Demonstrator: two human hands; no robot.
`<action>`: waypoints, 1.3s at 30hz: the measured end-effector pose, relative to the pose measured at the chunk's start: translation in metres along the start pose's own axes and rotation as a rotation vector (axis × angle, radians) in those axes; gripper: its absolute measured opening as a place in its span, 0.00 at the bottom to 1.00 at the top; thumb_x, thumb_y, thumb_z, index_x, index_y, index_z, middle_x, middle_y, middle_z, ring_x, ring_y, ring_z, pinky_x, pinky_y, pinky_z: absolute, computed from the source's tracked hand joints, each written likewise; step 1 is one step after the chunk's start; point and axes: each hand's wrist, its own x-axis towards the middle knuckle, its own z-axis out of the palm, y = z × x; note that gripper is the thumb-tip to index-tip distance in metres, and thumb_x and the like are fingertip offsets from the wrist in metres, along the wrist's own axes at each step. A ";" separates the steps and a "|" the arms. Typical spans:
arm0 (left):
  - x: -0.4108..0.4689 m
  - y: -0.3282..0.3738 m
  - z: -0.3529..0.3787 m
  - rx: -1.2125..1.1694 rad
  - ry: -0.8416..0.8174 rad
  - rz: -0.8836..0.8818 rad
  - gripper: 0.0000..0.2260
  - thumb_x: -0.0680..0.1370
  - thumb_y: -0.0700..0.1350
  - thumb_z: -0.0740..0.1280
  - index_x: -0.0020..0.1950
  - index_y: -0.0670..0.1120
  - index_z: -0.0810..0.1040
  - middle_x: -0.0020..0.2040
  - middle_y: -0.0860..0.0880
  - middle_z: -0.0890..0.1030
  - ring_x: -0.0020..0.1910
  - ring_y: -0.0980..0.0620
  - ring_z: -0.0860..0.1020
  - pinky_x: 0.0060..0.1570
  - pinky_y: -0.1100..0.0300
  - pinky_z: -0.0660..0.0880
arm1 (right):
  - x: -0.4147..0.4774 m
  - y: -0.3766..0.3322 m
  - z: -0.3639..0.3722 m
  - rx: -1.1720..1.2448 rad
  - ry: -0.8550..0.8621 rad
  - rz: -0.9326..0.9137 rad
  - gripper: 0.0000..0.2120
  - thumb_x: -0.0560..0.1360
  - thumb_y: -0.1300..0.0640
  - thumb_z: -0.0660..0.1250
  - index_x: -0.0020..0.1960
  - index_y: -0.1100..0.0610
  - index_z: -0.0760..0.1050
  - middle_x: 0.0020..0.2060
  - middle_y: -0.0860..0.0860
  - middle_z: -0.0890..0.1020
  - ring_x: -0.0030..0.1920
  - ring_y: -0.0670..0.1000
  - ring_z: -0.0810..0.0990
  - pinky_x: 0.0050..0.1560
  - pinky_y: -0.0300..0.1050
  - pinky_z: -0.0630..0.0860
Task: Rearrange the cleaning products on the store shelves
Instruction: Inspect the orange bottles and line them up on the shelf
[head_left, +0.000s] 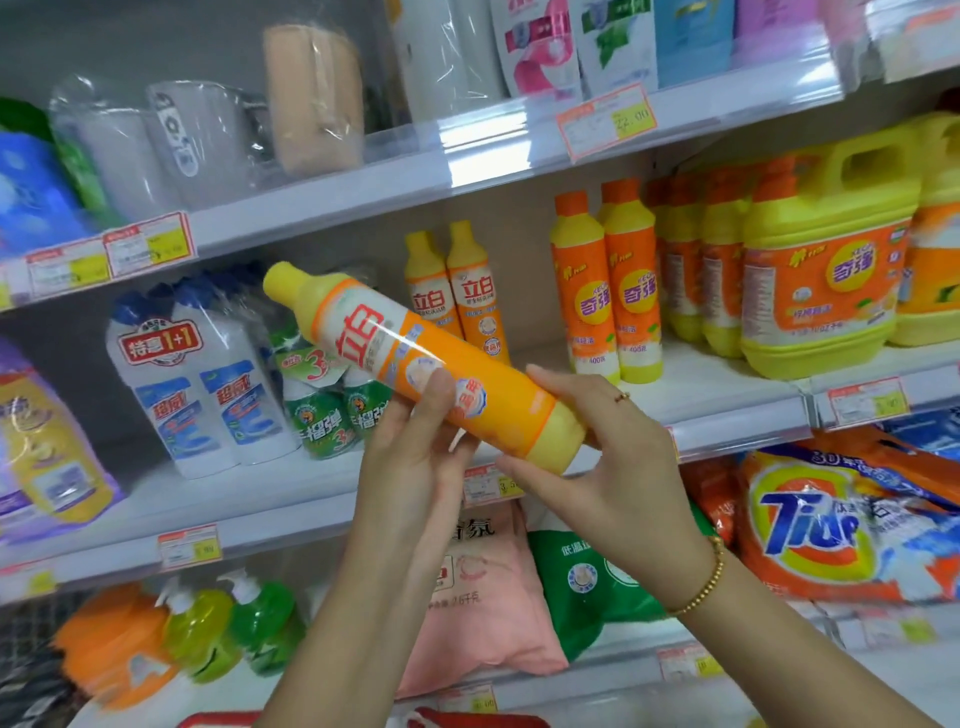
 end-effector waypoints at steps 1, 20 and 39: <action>0.001 0.000 -0.002 -0.023 -0.025 0.012 0.27 0.63 0.48 0.72 0.61 0.45 0.76 0.55 0.46 0.83 0.54 0.52 0.82 0.51 0.55 0.80 | 0.001 -0.002 -0.002 0.091 -0.023 0.101 0.29 0.64 0.48 0.77 0.63 0.49 0.74 0.54 0.45 0.79 0.53 0.39 0.77 0.51 0.31 0.73; 0.013 0.008 -0.017 0.143 0.054 0.007 0.25 0.67 0.47 0.69 0.62 0.41 0.73 0.49 0.45 0.83 0.47 0.52 0.84 0.39 0.52 0.82 | -0.003 0.007 -0.003 -0.418 -0.203 -0.189 0.37 0.67 0.54 0.76 0.72 0.53 0.65 0.61 0.53 0.75 0.51 0.54 0.79 0.40 0.46 0.78; 0.037 0.041 -0.047 0.042 0.068 -0.086 0.17 0.80 0.52 0.58 0.61 0.42 0.75 0.51 0.41 0.83 0.52 0.47 0.83 0.42 0.52 0.82 | 0.003 -0.007 -0.007 1.527 -0.948 0.962 0.33 0.72 0.37 0.63 0.58 0.66 0.77 0.50 0.69 0.76 0.31 0.54 0.83 0.28 0.41 0.79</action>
